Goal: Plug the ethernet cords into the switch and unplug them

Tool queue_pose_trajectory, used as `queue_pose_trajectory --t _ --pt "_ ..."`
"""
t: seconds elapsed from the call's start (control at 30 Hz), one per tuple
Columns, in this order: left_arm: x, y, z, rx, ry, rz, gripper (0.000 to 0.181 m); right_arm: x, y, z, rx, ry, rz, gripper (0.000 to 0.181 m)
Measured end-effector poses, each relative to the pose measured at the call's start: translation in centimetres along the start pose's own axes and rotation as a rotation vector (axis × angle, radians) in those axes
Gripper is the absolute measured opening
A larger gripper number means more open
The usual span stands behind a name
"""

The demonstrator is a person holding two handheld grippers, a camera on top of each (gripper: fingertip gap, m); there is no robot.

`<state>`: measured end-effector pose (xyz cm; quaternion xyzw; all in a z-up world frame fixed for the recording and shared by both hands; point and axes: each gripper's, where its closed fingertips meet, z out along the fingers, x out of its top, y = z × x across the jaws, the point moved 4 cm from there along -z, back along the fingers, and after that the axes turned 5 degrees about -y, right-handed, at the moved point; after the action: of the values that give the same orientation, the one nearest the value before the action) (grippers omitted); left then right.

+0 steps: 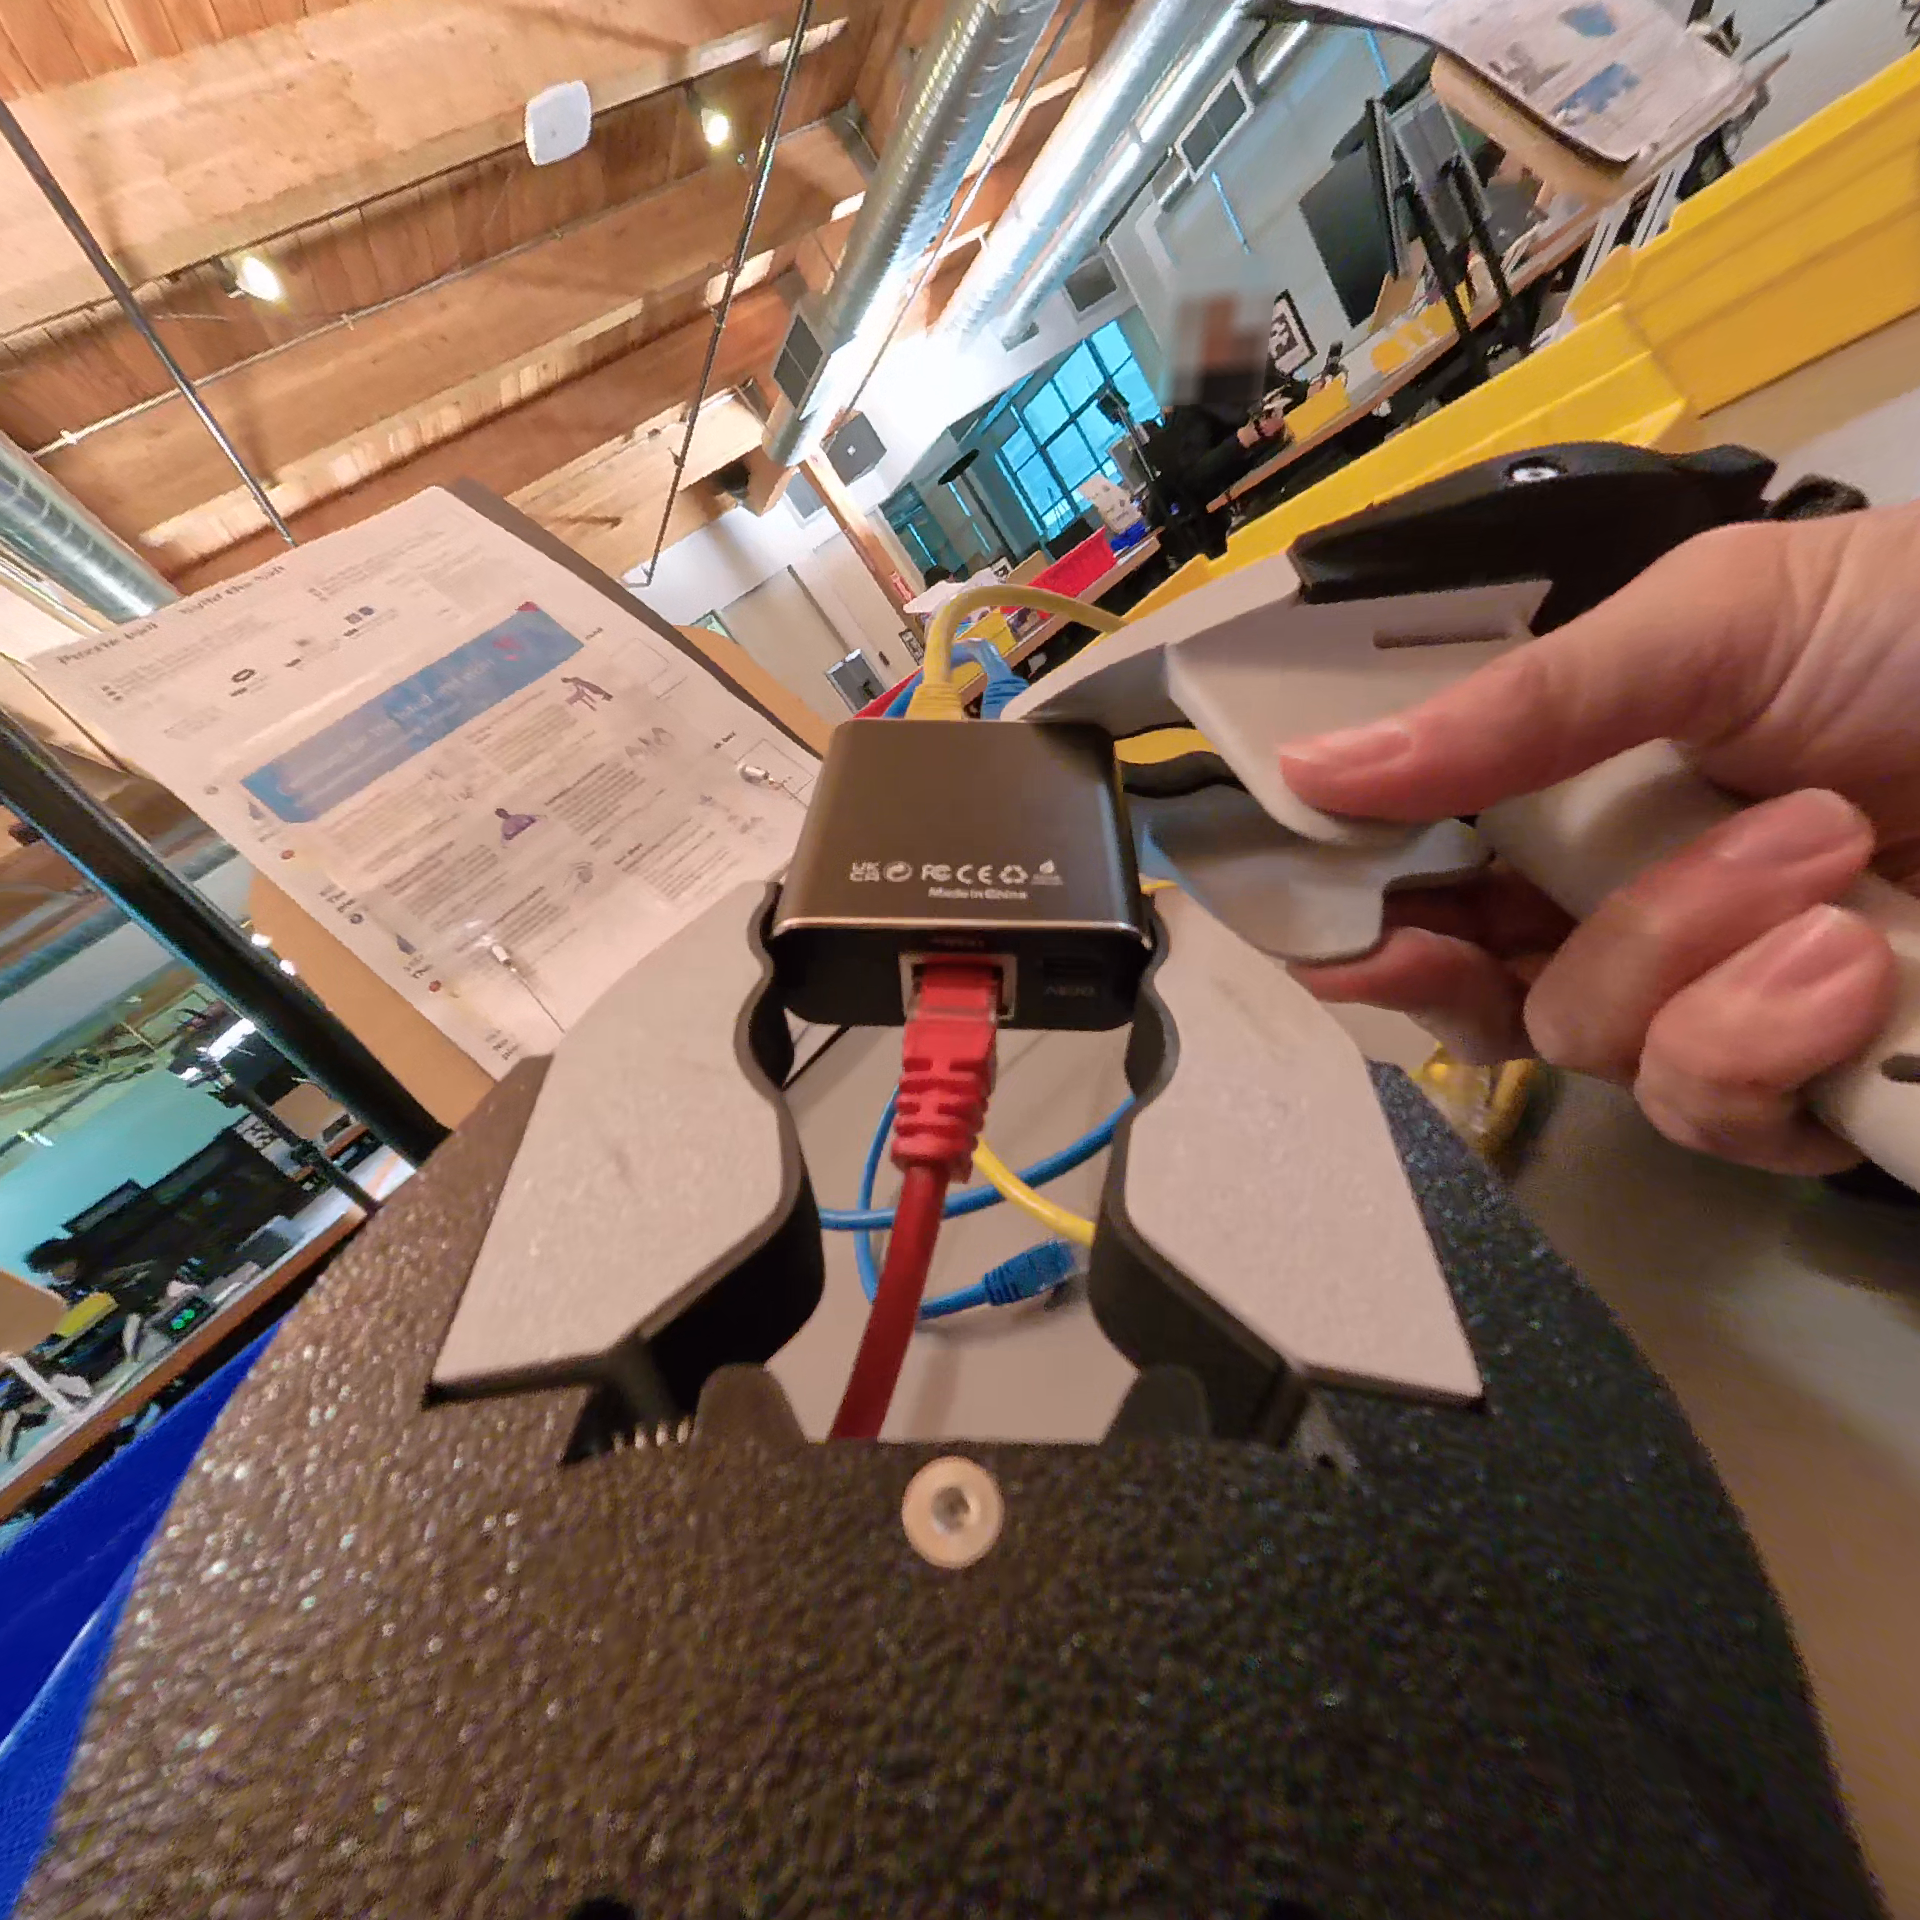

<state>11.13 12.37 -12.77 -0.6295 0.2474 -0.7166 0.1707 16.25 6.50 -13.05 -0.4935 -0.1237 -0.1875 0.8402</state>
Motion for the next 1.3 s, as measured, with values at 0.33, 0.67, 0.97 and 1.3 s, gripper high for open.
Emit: queue_pose_trajectory --t 0.33,0.67,0.97,1.3 --pt "0.1 0.2 0.2 0.030 -0.028 0.019 0.062 0.2 0.0 0.0 0.016 0.012 0.006 0.013" --pt "-0.2 0.0 0.1 0.025 -0.027 -0.014 0.062 0.3 -0.4 0.3 -0.020 0.005 0.031 0.012" --pt "-0.4 0.1 0.2 0.025 -0.044 -0.024 0.062 0.1 0.4 0.1 -0.018 0.063 0.119 0.012" --pt "-0.4 0.3 0.2 0.037 -0.045 0.031 0.062 0.0 0.3 -0.2 -0.025 0.021 0.021 0.010"
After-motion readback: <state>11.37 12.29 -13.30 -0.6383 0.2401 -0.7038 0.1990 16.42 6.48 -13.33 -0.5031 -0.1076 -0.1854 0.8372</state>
